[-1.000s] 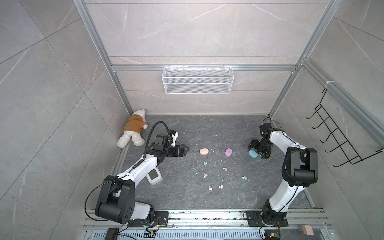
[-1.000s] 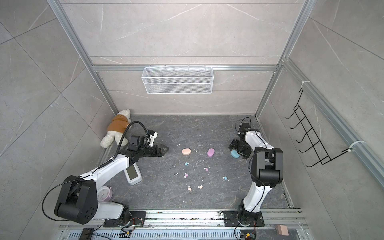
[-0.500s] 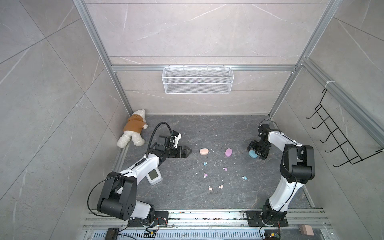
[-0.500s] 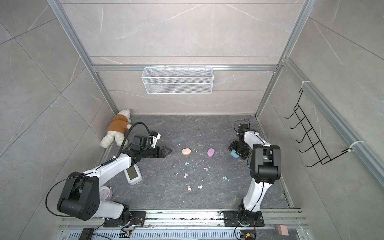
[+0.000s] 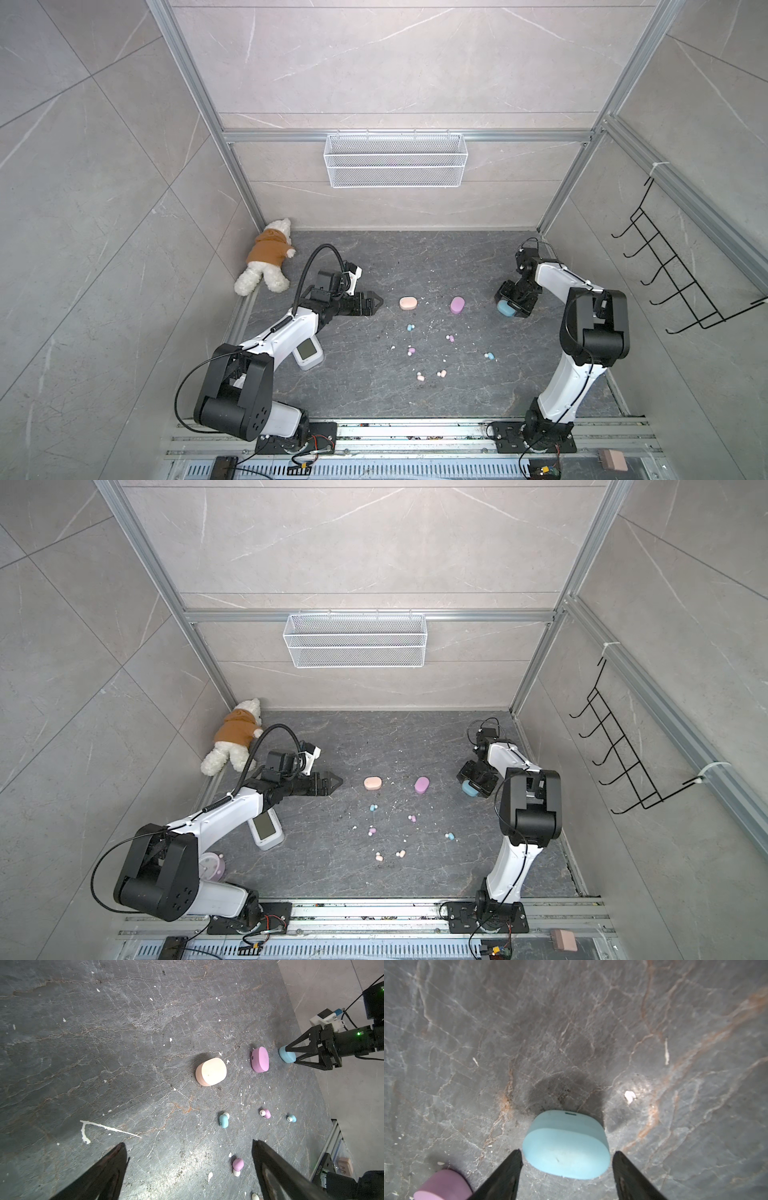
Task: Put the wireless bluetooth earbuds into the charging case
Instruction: 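Close the right gripper on the teal charging case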
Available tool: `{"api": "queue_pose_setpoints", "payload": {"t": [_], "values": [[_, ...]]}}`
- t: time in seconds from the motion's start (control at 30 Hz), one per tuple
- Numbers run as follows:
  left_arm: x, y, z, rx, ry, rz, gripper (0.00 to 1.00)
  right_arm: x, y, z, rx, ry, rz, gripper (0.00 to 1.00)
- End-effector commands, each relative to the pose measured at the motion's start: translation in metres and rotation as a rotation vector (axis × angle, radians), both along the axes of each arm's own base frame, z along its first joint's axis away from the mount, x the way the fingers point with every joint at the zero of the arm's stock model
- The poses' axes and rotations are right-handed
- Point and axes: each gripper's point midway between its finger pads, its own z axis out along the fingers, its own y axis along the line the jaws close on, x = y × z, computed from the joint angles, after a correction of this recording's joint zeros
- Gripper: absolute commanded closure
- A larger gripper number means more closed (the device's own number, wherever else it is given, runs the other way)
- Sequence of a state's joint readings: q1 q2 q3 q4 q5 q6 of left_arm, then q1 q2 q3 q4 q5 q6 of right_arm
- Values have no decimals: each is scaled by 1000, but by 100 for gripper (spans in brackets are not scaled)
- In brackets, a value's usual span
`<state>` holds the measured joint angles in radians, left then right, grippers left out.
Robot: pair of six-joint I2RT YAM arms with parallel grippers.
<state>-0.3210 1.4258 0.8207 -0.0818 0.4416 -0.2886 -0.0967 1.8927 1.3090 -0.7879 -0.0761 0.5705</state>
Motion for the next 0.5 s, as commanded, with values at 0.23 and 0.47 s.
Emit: {"api": "queue_pose_setpoints", "payload": {"t": [0.23, 0.47], "values": [[7, -2, 25, 2, -72, 9, 4, 0, 3, -6, 21, 16, -7, 41], [4, -3, 26, 42, -93, 5, 4, -5, 6, 2, 34, 0, 6, 46]]}}
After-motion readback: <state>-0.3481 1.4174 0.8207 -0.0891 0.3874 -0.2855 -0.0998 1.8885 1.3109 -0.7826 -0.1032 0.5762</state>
